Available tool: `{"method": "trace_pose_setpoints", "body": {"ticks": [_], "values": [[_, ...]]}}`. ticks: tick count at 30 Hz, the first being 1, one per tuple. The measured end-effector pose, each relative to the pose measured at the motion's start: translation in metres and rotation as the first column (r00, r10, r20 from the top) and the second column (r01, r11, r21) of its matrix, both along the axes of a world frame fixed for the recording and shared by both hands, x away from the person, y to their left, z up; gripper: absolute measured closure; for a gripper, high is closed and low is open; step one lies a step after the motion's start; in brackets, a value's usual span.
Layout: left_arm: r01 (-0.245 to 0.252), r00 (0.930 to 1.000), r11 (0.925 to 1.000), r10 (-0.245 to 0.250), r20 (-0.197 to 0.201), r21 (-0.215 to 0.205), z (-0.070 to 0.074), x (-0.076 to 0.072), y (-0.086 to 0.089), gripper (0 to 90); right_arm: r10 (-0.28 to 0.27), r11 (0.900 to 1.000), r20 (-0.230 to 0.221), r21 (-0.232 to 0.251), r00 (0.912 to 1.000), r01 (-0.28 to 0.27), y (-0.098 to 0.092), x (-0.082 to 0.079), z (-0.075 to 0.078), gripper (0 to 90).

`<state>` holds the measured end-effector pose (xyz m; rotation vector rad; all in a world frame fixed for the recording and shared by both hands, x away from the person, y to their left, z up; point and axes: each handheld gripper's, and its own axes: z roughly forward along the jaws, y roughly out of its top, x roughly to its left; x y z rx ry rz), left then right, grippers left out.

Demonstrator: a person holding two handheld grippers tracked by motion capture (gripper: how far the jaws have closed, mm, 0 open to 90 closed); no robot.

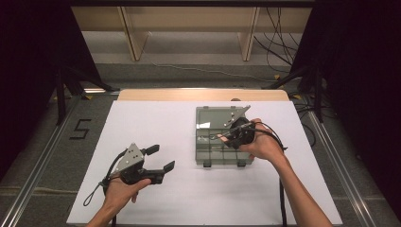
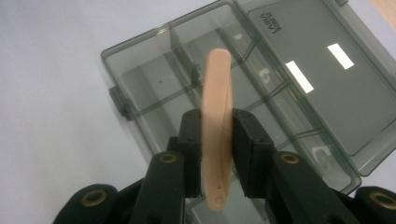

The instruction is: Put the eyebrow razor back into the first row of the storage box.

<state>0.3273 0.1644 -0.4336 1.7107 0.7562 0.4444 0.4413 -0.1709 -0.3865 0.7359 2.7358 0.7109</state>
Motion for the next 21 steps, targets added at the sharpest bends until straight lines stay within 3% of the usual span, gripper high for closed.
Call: {"method": "trace_pose_setpoints", "body": {"ticks": [10,16,21], "values": [[-0.002,1.0,1.0,0.002,0.002,-0.005,0.0,0.0,0.0,18.6,-0.008,1.0,0.028,-0.004,0.9996,0.008,-0.002,0.015,-0.002,74.3],[0.0,1.0,1.0,0.0,0.001,-0.008,0.0,0.0,0.0,18.6,-0.007,0.999,0.029,-0.037,0.9995,0.008,0.001,0.024,-0.001,74.3],[0.006,0.9999,1.0,-0.006,0.008,0.002,0.0,0.0,0.0,18.6,0.033,0.998,0.039,-0.057,0.9987,-0.031,0.005,0.032,-0.005,74.4]]}}
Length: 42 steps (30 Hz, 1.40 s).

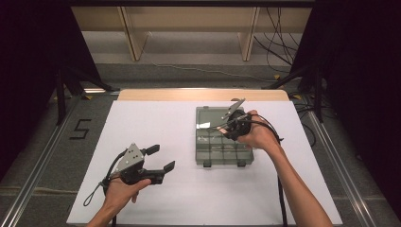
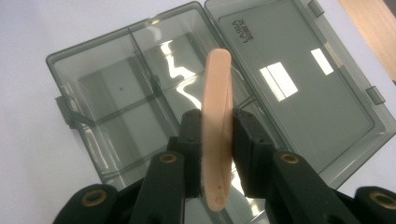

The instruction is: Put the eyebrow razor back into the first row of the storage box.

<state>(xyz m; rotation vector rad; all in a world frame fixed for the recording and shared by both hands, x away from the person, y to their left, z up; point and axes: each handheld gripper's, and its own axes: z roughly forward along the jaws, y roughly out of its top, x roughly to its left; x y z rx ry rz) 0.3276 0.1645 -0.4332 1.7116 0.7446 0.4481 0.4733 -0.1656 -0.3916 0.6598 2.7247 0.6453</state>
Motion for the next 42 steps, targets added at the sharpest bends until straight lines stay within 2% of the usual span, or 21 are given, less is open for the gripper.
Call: {"method": "trace_pose_setpoints", "body": {"ticks": [10,17,24,35,42], "values": [[0.0,1.0,1.0,0.0,-0.002,0.001,0.0,0.001,0.0,18.6,0.043,0.998,-0.008,-0.044,0.999,-0.043,0.003,0.013,-0.016,74.3],[0.001,1.0,1.0,-0.001,-0.003,0.002,0.0,0.0,0.0,18.6,0.043,0.997,-0.02,-0.063,0.9989,-0.044,0.005,0.018,-0.022,74.3],[0.003,1.0,0.9999,-0.003,-0.005,-0.011,-0.001,0.001,-0.001,18.6,0.053,0.996,-0.026,-0.074,0.9983,-0.054,0.005,0.022,-0.028,74.3],[-0.001,0.9999,1.0,0.001,-0.01,-0.005,-0.001,0.001,-0.001,18.6,0.062,0.994,-0.051,-0.09,0.9967,-0.067,0.005,0.024,-0.034,74.3],[-0.003,0.9999,1.0,0.003,-0.016,-0.009,-0.001,0.0,-0.001,18.6,0.058,0.995,-0.065,-0.081,0.9962,-0.063,0.005,0.025,-0.037,74.1]]}}
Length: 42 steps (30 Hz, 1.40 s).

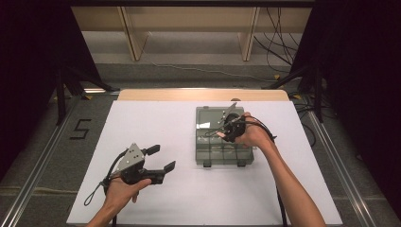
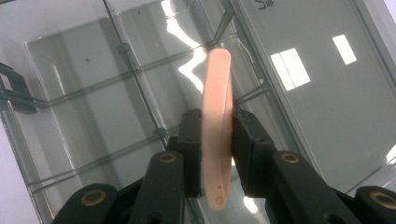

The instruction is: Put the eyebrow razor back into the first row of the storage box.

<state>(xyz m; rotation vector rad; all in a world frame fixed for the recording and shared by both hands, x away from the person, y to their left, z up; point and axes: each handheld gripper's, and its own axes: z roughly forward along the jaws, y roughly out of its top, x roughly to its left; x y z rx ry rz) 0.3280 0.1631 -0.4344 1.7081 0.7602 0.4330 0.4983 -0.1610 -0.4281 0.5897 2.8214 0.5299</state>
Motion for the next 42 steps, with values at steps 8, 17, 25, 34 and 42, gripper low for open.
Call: {"method": "trace_pose_setpoints", "body": {"ticks": [8,17,25,34,42], "values": [[0.002,1.0,1.0,-0.002,0.006,0.004,0.0,0.001,0.001,18.6,-0.008,0.999,0.011,0.031,0.9999,0.007,-0.001,0.0,0.002,72.0],[0.001,1.0,1.0,-0.001,0.005,0.004,0.0,0.001,0.0,18.6,-0.011,0.997,0.035,0.072,0.9993,0.008,-0.005,-0.003,0.008,69.8],[0.0,1.0,1.0,0.0,0.007,0.004,0.0,0.001,0.001,18.6,-0.027,0.993,0.067,0.116,0.9974,0.019,-0.009,-0.008,0.017,63.2],[0.001,1.0,1.0,-0.001,0.009,0.005,0.0,0.0,0.001,18.6,-0.047,0.986,0.121,0.163,0.9915,0.027,-0.011,-0.017,0.025,53.6],[-0.002,1.0,1.0,0.002,0.004,0.002,0.0,0.0,0.0,18.6,-0.08,0.976,0.118,0.212,0.9898,0.053,-0.018,-0.025,0.025,48.3]]}}
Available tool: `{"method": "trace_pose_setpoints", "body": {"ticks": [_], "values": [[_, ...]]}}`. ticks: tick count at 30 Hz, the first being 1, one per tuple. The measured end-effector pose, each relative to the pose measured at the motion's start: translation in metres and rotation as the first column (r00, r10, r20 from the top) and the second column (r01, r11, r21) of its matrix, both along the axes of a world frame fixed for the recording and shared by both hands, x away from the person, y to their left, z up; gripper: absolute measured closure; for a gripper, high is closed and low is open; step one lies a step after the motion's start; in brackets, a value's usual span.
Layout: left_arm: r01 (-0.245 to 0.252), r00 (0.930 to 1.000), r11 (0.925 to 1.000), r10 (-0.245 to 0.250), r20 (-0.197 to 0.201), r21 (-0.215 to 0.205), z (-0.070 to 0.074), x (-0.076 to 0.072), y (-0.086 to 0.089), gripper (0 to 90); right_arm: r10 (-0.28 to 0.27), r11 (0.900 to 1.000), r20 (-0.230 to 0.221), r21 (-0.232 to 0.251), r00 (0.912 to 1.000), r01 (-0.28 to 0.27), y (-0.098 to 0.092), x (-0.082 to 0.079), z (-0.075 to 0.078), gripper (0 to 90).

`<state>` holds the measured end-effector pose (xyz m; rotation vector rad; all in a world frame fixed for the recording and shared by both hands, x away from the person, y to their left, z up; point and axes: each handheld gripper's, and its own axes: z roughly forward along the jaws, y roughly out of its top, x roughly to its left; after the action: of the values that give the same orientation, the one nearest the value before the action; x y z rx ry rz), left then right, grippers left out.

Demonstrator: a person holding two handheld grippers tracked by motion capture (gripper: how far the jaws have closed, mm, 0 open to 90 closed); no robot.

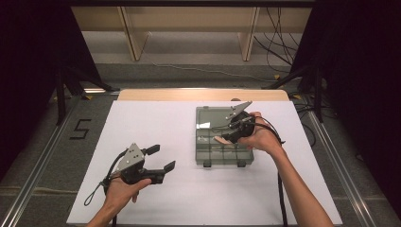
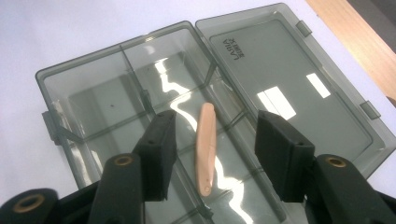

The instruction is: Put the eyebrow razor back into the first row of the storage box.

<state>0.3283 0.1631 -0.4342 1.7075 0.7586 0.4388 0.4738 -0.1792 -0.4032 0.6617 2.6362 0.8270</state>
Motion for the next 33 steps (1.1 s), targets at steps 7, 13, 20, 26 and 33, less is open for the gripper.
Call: {"method": "trace_pose_setpoints", "body": {"ticks": [7,13,20,26,33], "values": [[0.004,1.0,1.0,-0.004,-0.001,0.0,0.0,0.0,0.0,18.6,-0.021,0.998,0.015,0.052,0.9997,0.02,-0.009,-0.01,0.002,42.9],[0.009,1.0,1.0,-0.009,0.002,0.002,0.0,0.0,-0.001,18.6,-0.036,0.996,0.022,0.081,0.9991,0.034,-0.018,-0.013,0.003,40.2],[0.01,1.0,0.9999,-0.01,-0.002,-0.003,0.001,0.001,-0.001,18.6,-0.095,0.982,0.034,0.165,0.9949,0.088,-0.035,-0.011,0.005,37.7],[0.02,0.9997,0.9998,-0.02,-0.01,-0.006,0.0,0.001,-0.003,18.6,-0.145,0.972,0.016,0.19,0.9892,0.14,-0.05,-0.013,0.003,35.6],[0.006,0.9993,0.9999,-0.007,-0.036,-0.013,0.005,0.001,-0.013,18.6,-0.208,0.948,-0.015,0.242,0.9781,0.205,-0.068,-0.014,0.003,34.3]]}}
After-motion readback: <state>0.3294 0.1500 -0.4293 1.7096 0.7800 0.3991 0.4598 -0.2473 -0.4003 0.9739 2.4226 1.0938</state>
